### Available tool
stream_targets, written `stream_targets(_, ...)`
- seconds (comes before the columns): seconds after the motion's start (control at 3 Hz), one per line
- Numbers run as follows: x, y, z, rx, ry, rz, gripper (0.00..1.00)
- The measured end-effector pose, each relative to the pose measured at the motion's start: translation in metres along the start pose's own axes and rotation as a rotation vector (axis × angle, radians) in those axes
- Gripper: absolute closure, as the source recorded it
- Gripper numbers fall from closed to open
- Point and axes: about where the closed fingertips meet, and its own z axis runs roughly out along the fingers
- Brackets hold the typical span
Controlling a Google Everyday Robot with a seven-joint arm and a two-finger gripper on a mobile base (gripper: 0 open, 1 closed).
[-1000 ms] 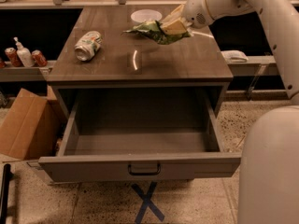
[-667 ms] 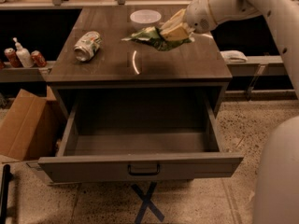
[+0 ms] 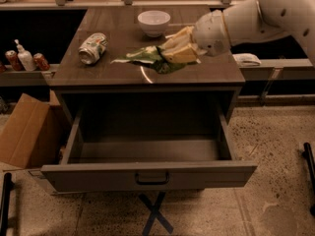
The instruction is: Place green jalapeno chip bag into top drawer
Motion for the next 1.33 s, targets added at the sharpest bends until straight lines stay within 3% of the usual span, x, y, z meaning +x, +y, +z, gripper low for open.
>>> stream_targets(0.67,0.003,0.010,0.011,-0.048,-0.029,0.005,1.00)
stream_targets(1.33,0.008,0.086,0.027,-0.204,-0.035,-0.032,1.00)
